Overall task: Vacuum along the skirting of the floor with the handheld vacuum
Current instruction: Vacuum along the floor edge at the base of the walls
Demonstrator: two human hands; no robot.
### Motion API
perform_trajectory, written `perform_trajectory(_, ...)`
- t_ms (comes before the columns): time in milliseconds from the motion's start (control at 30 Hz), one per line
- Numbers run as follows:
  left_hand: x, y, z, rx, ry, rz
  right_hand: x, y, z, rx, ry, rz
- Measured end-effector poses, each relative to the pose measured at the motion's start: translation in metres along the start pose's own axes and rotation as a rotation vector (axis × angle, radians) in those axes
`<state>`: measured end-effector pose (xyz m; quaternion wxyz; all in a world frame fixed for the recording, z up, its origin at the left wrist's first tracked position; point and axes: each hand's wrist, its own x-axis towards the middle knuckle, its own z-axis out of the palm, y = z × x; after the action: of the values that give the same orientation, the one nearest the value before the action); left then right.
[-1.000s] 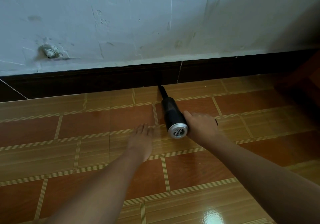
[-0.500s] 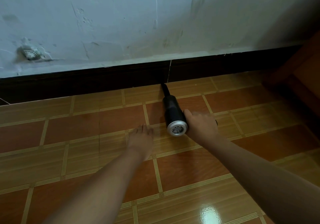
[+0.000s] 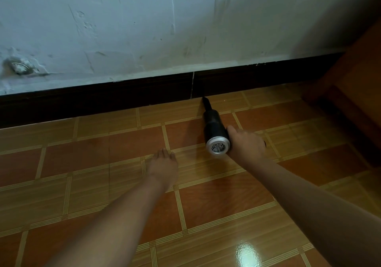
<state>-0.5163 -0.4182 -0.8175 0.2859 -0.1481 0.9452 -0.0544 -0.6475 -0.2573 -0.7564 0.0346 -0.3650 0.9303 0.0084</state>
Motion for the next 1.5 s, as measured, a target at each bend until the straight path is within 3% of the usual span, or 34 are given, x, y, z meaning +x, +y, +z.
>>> perform_trajectory(533, 0.001, -0.003, 0.003, -0.005, 0.003, 0.027, 0.007, -0.02, 0.006, 0.005, 0.045, -0.166)
perform_trajectory(1067, -0.002, 0.011, 0.006, -0.032, 0.115, 0.022, -0.001, 0.023, 0.003, 0.023, 0.019, 0.069)
perform_trajectory(1200, 0.002, 0.021, 0.002, -0.051, 0.139, 0.101, -0.003, 0.027, 0.004, 0.012, 0.01, 0.057)
perform_trajectory(1500, 0.009, 0.029, -0.007, 0.003, 0.084, 0.102, -0.013, 0.037, 0.005, -0.004, 0.018, 0.045)
